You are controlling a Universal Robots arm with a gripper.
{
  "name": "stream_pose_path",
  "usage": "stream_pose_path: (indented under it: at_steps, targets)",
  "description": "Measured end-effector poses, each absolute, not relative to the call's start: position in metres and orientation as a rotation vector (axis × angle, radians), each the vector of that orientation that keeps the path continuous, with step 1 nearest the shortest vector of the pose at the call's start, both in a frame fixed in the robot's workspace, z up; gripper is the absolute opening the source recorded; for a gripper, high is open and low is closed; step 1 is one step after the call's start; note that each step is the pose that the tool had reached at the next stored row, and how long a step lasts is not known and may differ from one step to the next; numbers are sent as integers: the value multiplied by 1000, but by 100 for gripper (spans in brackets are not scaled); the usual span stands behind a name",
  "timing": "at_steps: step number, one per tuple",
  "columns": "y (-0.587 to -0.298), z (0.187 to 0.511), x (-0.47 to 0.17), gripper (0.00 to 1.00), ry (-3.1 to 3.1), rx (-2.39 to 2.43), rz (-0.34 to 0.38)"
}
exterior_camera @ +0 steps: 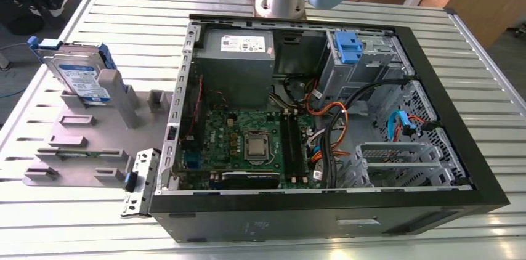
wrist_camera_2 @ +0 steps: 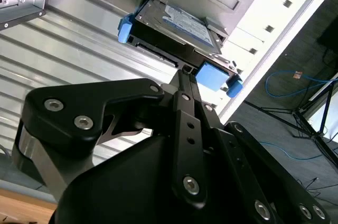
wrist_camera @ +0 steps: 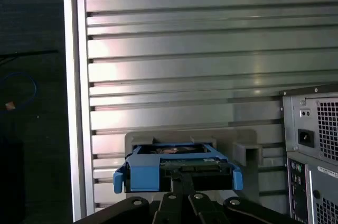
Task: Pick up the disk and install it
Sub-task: 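Reach for the disk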
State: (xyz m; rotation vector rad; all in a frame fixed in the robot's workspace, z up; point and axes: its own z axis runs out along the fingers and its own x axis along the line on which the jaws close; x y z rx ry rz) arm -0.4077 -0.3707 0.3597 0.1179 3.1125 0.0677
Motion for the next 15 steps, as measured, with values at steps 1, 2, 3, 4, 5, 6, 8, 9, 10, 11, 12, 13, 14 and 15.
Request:
stream_pose_path:
  at_steps: [1,2,3,4,5,6,8,9,10,11,12,13,14,15]
  targets:
    - [-370,359,-409,11,3112,118,68]
    - [-369,359,-410,11,3113,118,68]
    - [-369,359,-411,11,3113,118,68]
    - [-368,358,-413,11,3112,118,68]
    - [-367,358,-414,11,3112,118,68]
    - [-366,357,-415,11,3112,118,68]
    - [-365,357,-417,11,3113,118,68]
    - [-364,356,-419,11,3113,118,68]
    - [-363,356,-420,11,3112,118,68]
    - [-363,355,-421,11,3113,118,68]
    - [-362,355,-422,11,3112,118,68]
    - [-361,355,-423,11,3113,118,68]
    - [-361,354,-424,11,3112,118,68]
    - [-360,354,-426,11,3112,118,68]
